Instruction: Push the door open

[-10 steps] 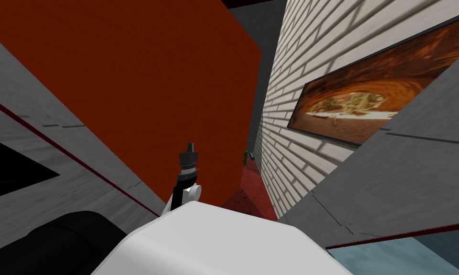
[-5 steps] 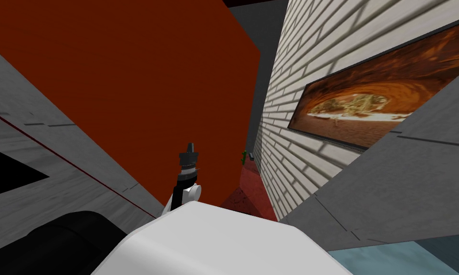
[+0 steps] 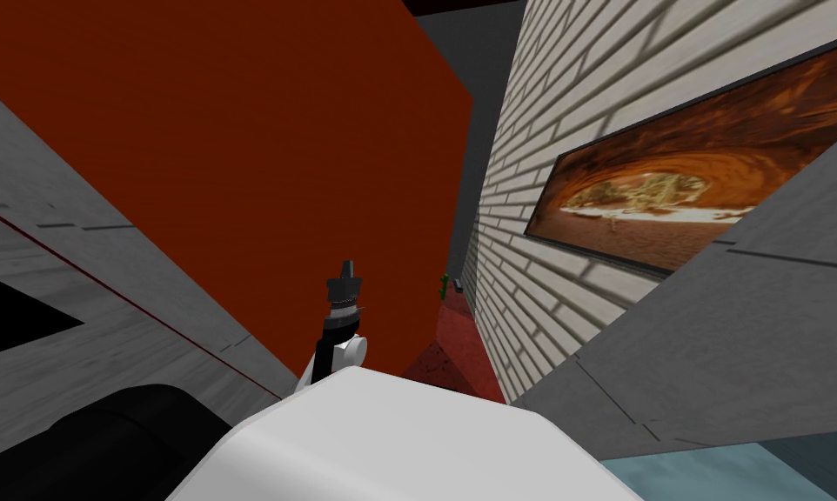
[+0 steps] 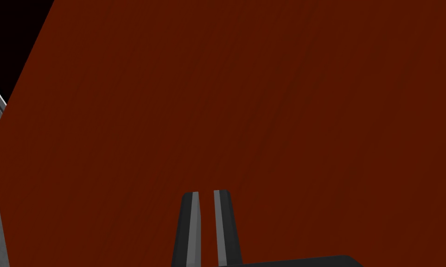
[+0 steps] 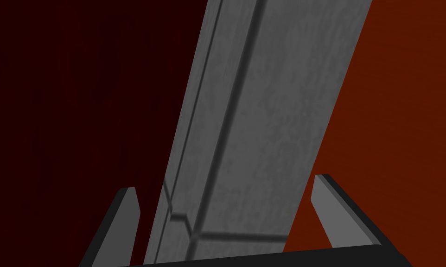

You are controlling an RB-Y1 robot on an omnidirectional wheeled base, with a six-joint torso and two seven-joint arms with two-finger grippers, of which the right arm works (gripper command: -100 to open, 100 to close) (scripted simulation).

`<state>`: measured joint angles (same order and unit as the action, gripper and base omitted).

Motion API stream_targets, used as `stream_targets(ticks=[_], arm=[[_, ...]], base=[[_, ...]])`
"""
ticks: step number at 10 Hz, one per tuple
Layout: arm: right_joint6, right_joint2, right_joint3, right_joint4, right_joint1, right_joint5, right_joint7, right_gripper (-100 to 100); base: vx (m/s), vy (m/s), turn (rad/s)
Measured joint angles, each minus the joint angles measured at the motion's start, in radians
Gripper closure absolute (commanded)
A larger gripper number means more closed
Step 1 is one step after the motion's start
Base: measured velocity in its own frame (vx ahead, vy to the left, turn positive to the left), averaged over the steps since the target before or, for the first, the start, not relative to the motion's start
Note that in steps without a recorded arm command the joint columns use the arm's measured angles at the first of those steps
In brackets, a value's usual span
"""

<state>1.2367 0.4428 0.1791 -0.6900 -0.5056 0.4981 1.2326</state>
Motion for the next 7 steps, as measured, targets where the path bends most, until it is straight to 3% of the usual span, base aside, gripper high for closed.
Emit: stream_targets(ticks=[1, 2, 6, 7], arm=[[-0.018, -0.003, -0.001, -0.033, -0.016, 0.002, -0.005, -100], [-0.004, -0.002, -0.001, -0.003, 0.000, 0.001, 0.000, -100], [-0.029, -0.003, -0.001, -0.038, -0.015, 0.002, -0.009, -100], [-0.024, 0.001, -0.004, -0.033, -0.019, 0.003, -0.023, -100]], base=[[0.000, 0.000, 0.000], [-0.004, 0.006, -0.015], [0.004, -0.002, -0.003], [0.046, -0.022, 0.013]])
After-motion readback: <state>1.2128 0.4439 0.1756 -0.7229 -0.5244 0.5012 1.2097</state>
